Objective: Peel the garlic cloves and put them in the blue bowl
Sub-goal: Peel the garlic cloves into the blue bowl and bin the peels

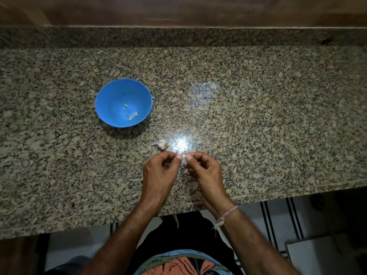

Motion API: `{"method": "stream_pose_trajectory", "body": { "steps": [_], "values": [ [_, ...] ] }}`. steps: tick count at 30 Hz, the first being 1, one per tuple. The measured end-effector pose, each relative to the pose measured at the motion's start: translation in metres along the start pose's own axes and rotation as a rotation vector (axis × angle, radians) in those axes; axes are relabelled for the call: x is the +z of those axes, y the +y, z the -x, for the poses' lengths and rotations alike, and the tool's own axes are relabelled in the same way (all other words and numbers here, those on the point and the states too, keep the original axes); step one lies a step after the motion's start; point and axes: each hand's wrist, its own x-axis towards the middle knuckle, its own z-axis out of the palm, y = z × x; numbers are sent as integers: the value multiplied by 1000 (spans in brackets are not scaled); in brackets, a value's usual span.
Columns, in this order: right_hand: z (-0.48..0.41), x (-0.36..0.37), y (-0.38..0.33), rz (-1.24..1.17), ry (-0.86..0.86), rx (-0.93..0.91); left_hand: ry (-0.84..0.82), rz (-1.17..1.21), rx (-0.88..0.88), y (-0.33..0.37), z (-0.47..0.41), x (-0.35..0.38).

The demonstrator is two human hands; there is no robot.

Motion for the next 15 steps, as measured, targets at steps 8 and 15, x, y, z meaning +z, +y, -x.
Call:
{"method": "stream_pose_trajectory", "body": {
  "steps": [8,15],
  "values": [
    [3,4,0,101,32,-89,-14,50,-25,-1,2,1],
    [2,3,-2,30,-22,19,-63,144,-37,-2,5,4]
  ]
}}
